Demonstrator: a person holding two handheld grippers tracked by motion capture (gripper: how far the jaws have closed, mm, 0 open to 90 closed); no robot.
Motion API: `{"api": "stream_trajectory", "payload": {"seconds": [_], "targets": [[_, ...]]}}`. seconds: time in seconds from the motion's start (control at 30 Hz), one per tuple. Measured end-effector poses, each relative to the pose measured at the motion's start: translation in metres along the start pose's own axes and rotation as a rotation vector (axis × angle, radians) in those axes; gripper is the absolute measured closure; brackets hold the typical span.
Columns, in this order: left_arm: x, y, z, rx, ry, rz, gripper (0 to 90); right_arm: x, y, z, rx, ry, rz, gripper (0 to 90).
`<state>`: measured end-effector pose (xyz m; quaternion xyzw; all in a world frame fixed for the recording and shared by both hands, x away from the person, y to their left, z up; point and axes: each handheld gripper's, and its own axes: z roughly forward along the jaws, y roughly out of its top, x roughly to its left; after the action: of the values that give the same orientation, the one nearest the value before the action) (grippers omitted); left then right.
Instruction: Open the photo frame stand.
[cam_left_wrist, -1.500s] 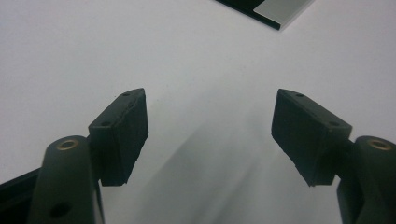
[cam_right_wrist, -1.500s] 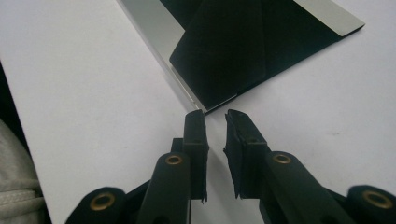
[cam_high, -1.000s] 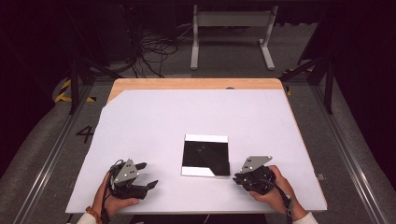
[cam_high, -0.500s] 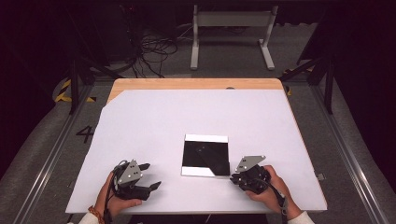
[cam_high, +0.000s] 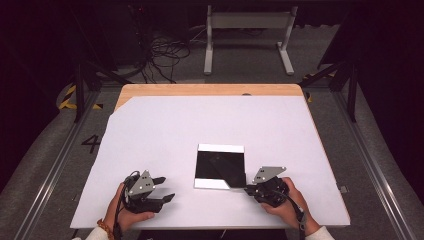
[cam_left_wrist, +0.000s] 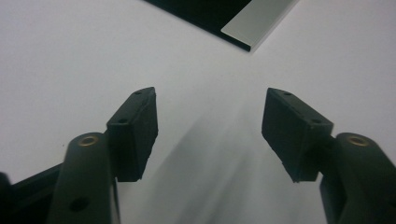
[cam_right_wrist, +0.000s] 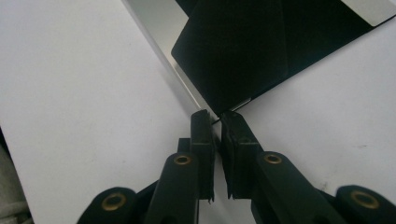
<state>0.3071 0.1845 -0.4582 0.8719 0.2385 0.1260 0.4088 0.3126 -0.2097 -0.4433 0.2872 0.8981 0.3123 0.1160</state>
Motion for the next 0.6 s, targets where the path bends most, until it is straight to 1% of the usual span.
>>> {"api": "stream_trajectory", "payload": {"seconds": [0.03, 0.13, 0.17, 0.23, 0.3, 0.33, 0.4, 0.43, 0.47, 0.6], "targets": [[0.000, 0.001, 0.000, -0.004, -0.005, 0.005, 42.8, 0.000, 0.000, 0.000, -0.006, -0.002, 0.008, 83.2], [0.000, 0.003, 0.001, -0.006, -0.012, 0.014, 55.8, -0.002, -0.001, -0.001, -0.028, -0.001, 0.016, 82.9], [0.000, 0.004, 0.002, -0.005, -0.012, 0.015, 60.8, -0.002, -0.001, -0.002, -0.035, 0.001, 0.020, 82.8], [0.000, 0.006, 0.004, -0.002, -0.024, 0.018, 71.4, -0.002, -0.001, -0.003, -0.055, 0.005, 0.028, 82.8], [0.000, 0.008, 0.007, 0.014, -0.029, 0.026, 79.6, -0.003, 0.000, -0.004, -0.069, 0.007, 0.030, 82.8], [0.001, 0.009, 0.008, 0.017, -0.038, 0.025, 81.7, -0.003, 0.000, -0.005, -0.076, 0.008, 0.030, 83.0], [0.002, 0.011, 0.012, 0.023, -0.038, 0.019, 85.4, -0.002, 0.001, -0.006, -0.097, 0.005, 0.030, 83.1], [0.002, 0.011, 0.012, 0.023, -0.038, 0.019, 85.9, -0.002, 0.001, -0.006, -0.097, 0.005, 0.030, 83.1], [0.003, 0.013, 0.015, 0.025, -0.036, 0.010, 85.9, -0.002, 0.001, -0.007, -0.107, 0.004, 0.033, 83.1], [0.005, 0.020, 0.026, 0.053, -0.033, 0.025, 86.9, -0.002, 0.003, -0.010, -0.145, -0.004, 0.037, 83.3]]}}
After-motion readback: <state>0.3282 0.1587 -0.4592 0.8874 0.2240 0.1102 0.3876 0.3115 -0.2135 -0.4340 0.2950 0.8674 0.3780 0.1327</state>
